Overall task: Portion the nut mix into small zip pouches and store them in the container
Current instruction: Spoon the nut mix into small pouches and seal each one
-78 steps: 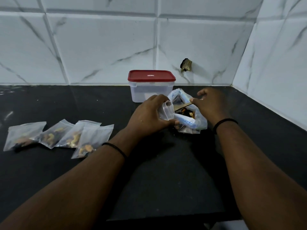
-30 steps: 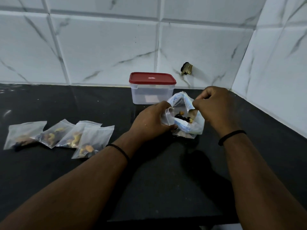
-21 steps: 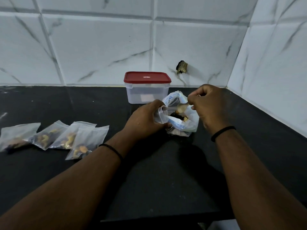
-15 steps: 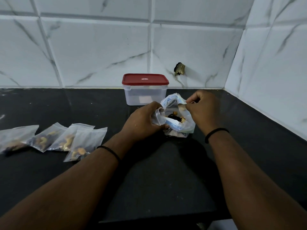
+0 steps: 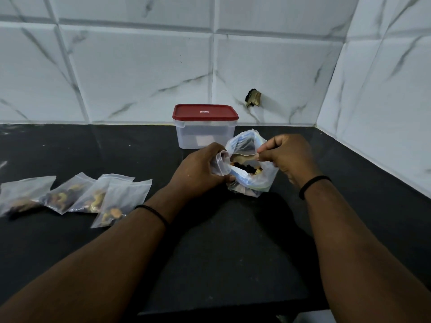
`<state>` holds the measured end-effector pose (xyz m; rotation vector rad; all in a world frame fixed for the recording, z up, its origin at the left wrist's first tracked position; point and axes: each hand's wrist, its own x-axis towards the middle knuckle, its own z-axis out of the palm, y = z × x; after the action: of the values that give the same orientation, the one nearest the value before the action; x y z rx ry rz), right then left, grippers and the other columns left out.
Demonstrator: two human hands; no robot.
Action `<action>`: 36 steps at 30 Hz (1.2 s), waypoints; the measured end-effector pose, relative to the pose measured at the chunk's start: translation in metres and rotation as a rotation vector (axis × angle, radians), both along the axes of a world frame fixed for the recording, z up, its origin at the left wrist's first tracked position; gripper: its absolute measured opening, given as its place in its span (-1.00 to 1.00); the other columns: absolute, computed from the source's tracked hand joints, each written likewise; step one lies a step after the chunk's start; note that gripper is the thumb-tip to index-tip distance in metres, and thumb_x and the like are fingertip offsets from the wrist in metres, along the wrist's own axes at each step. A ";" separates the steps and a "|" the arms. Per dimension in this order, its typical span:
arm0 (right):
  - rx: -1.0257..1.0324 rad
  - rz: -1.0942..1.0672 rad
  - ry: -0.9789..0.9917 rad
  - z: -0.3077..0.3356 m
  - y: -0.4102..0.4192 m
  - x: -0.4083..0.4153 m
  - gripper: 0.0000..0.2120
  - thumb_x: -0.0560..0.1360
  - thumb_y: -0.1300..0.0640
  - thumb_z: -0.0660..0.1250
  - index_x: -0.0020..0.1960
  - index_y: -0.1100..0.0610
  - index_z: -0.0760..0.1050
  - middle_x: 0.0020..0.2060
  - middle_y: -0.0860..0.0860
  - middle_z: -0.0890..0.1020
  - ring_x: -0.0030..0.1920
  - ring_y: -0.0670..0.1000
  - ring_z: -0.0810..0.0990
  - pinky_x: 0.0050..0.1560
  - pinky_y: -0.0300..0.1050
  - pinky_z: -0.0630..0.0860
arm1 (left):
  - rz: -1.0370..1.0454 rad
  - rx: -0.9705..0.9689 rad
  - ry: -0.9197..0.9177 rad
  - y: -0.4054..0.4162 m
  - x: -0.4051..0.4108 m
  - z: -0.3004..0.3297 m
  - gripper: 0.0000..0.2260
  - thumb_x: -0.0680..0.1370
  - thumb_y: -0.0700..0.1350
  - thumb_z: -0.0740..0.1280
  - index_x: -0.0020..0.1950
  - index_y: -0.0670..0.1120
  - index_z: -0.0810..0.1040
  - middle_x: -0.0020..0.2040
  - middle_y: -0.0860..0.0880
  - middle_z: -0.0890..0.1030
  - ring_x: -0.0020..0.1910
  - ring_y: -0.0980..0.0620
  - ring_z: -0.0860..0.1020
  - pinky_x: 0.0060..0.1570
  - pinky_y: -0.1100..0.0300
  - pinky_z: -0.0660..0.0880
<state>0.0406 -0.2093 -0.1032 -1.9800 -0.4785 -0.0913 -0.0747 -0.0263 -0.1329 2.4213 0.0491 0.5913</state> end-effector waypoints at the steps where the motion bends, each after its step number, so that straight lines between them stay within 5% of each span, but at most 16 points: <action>1: -0.007 0.015 0.005 0.002 -0.001 0.000 -0.84 0.27 0.30 0.59 -0.29 0.08 0.68 -0.33 -0.05 0.71 -0.31 -0.15 0.61 -0.22 -0.25 0.49 | -0.002 -0.001 0.005 0.000 0.000 0.000 -0.53 0.39 0.04 0.57 0.22 0.07 0.48 0.15 0.10 0.60 0.08 0.15 0.56 0.04 0.27 0.53; 6: 0.028 0.063 0.118 0.009 -0.005 -0.006 -0.87 0.31 0.33 0.57 -0.18 0.20 0.69 -0.43 -0.06 0.64 -0.53 -0.25 0.49 -0.46 -0.42 0.35 | -0.002 -0.010 0.011 0.001 0.001 -0.001 -0.52 0.39 0.05 0.57 0.22 0.10 0.46 0.18 0.10 0.60 0.11 0.13 0.56 0.10 0.17 0.56; 13: 0.118 0.064 0.291 0.007 -0.002 -0.013 -0.95 0.39 0.39 0.47 -0.21 0.31 0.62 -0.48 0.10 0.54 -0.61 -0.16 0.34 -0.60 -0.37 0.26 | -0.022 -0.049 0.037 0.000 0.001 0.001 -0.51 0.39 0.05 0.57 0.24 0.12 0.45 0.18 0.13 0.57 0.05 0.20 0.52 -0.09 0.42 0.43; 17: 0.104 0.068 0.308 0.006 0.004 -0.014 -0.90 0.46 0.39 0.43 -0.23 0.35 0.58 -0.33 0.20 0.63 -0.67 -0.20 0.37 -0.62 -0.41 0.28 | -0.018 -0.080 0.036 0.001 -0.001 0.000 -0.50 0.39 0.03 0.58 0.25 0.10 0.46 0.20 0.11 0.58 0.12 0.15 0.55 0.00 0.34 0.49; 29: 0.031 0.005 0.394 0.007 0.005 -0.007 -0.78 0.44 0.32 0.43 0.05 0.42 0.59 -0.49 0.06 0.63 -0.63 -0.15 0.31 -0.60 -0.33 0.18 | -0.030 -0.092 0.013 0.001 -0.002 -0.001 -0.51 0.39 0.01 0.58 0.24 0.11 0.47 0.12 0.17 0.57 0.06 0.19 0.54 -0.10 0.44 0.43; 36: 0.191 -0.069 0.411 0.005 0.001 0.000 -0.91 0.49 0.29 0.38 -0.19 0.27 0.55 -0.48 0.04 0.56 -0.59 -0.13 0.28 -0.63 -0.34 0.17 | -0.038 -0.174 -0.051 0.003 -0.004 -0.001 -0.51 0.38 0.04 0.58 0.23 0.09 0.48 0.14 0.14 0.58 0.07 0.17 0.57 0.04 0.25 0.56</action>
<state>0.0409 -0.2085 -0.0984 -1.7661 -0.1289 0.2164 -0.0785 -0.0233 -0.1340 2.2335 0.0321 0.6058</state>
